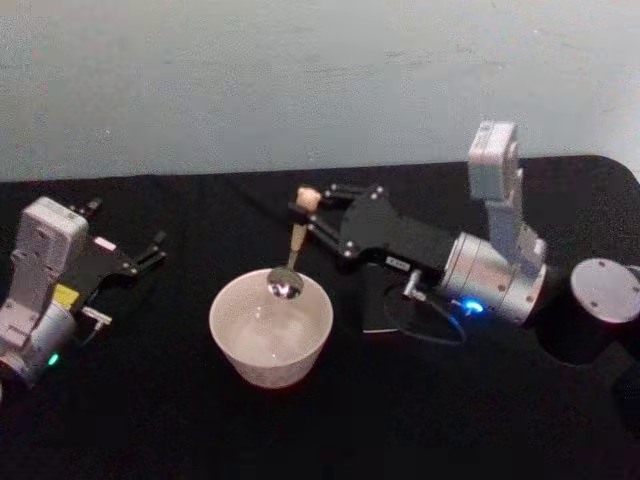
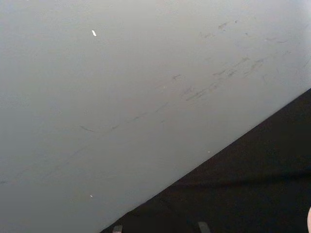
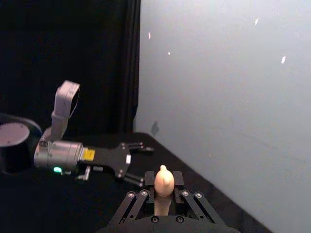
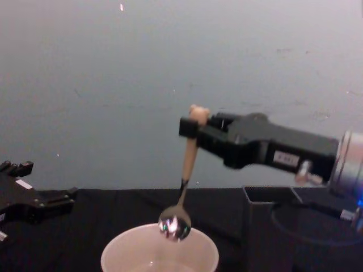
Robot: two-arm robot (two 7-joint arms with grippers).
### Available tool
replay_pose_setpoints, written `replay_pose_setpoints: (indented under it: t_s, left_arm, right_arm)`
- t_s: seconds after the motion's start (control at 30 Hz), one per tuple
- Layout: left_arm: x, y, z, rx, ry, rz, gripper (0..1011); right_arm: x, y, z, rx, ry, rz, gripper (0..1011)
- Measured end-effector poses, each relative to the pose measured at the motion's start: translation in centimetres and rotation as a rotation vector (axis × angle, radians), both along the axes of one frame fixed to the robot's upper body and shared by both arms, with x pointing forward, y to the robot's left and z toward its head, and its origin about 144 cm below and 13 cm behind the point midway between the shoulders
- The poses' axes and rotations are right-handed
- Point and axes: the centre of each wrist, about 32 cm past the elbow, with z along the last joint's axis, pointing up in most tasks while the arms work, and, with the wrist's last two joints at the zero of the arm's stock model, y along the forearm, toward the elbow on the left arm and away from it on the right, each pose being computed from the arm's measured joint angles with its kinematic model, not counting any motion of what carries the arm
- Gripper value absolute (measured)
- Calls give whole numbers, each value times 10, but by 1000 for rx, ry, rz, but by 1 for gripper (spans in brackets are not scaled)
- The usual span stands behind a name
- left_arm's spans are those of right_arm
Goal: Pick up the stirring spoon with one hand, stir inside the cup, then place it back in its original position.
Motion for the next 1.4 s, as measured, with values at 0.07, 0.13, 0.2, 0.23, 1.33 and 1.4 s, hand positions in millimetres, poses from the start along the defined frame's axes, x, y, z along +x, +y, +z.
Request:
replay_pose_setpoints:
  t_s: [0.07, 0.13, 0.2, 0.23, 1.33, 1.4]
  left_arm:
    - [0, 0, 0, 0, 0, 0, 1001]
    - [0, 0, 0, 0, 0, 0, 1001]
    - [0, 0, 0, 0, 0, 0, 1001]
    - [0, 0, 0, 0, 0, 0, 1001]
    - [0, 0, 0, 0, 0, 0, 1001]
    - [0, 0, 0, 0, 0, 0, 1001]
  right_arm:
    - [1, 3, -6, -12, 1, 2, 212]
    - [1, 6, -11, -20, 1, 3, 213]
    - [2, 8, -17, -26, 1, 2, 212]
    - [2, 9, -18, -28, 0, 1, 212]
    - [3, 18, -45, -66, 5, -22, 212]
    - [2, 15, -44, -66, 5, -30, 212]
